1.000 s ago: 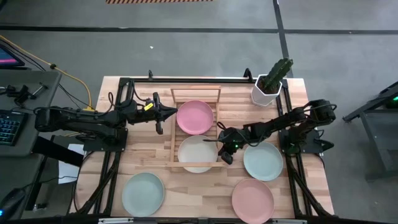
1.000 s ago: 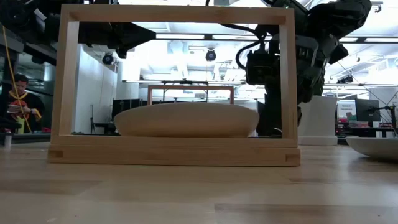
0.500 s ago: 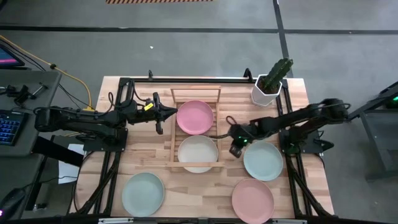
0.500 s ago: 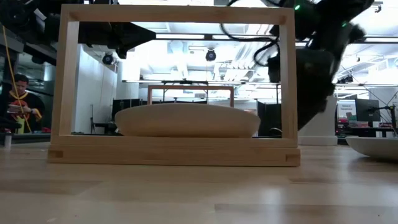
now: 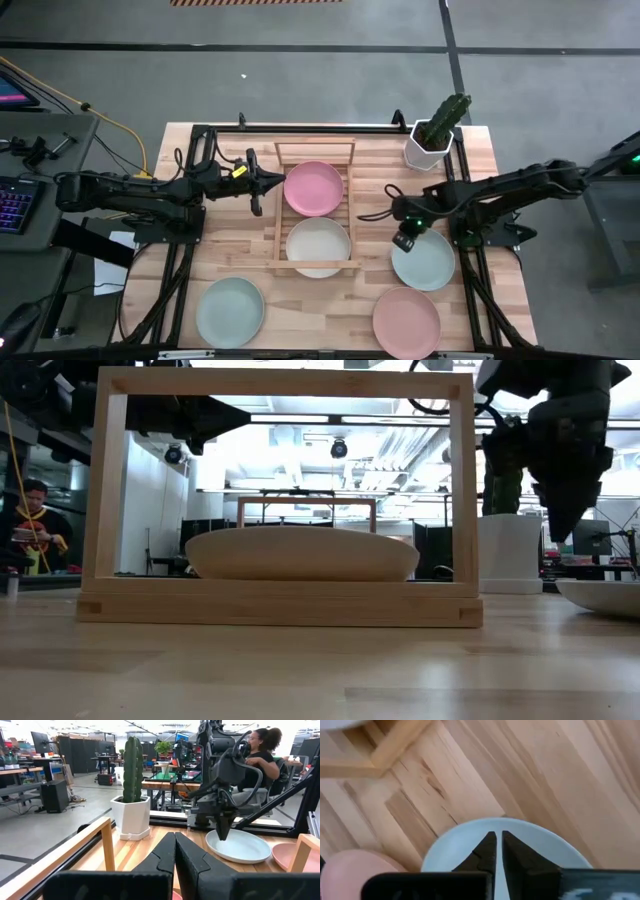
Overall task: Place and stack plates onto a shelf
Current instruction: Stack the right blue plate on top of the gray plate on the shelf
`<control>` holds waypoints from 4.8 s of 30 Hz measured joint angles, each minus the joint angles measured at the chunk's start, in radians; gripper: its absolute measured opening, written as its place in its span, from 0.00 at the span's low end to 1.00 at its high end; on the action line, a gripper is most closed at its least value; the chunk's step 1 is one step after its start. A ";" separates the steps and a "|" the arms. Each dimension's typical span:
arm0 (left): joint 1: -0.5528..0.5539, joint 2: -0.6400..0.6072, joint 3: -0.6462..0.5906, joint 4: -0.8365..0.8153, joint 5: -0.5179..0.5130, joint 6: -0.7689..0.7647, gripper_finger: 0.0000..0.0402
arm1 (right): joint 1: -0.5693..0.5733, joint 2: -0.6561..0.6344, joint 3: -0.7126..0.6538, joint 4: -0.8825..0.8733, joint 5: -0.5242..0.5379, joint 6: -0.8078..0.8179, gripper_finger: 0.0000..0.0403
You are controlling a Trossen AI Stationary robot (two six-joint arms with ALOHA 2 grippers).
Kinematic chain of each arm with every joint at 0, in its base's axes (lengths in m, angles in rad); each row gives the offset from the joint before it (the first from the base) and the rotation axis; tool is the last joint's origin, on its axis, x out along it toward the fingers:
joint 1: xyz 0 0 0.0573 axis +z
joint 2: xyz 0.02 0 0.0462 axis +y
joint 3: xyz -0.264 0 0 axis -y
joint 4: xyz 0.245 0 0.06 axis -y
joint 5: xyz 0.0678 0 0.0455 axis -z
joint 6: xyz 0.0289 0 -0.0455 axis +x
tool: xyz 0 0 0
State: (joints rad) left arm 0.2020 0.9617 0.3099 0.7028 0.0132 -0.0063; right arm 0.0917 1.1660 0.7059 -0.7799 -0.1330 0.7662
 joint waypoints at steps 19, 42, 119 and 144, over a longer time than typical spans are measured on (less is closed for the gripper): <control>0.000 0.000 0.000 -0.002 0.000 0.001 0.00 | 0.000 0.005 0.000 -0.147 0.091 -0.192 0.25; 0.000 0.000 0.000 -0.010 0.000 0.002 0.00 | 0.000 0.220 -0.001 -0.139 0.125 -0.452 0.47; 0.000 0.000 0.000 0.003 -0.003 0.010 0.00 | -0.176 0.197 0.000 0.793 0.123 0.052 0.00; 0.000 0.000 0.000 0.001 -0.003 0.010 0.00 | -0.059 0.276 0.000 0.846 0.150 0.109 0.00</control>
State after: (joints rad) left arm 0.2024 0.9619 0.3099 0.7036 0.0105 0.0036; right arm 0.0328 1.4418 0.7055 0.0658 0.0173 0.8749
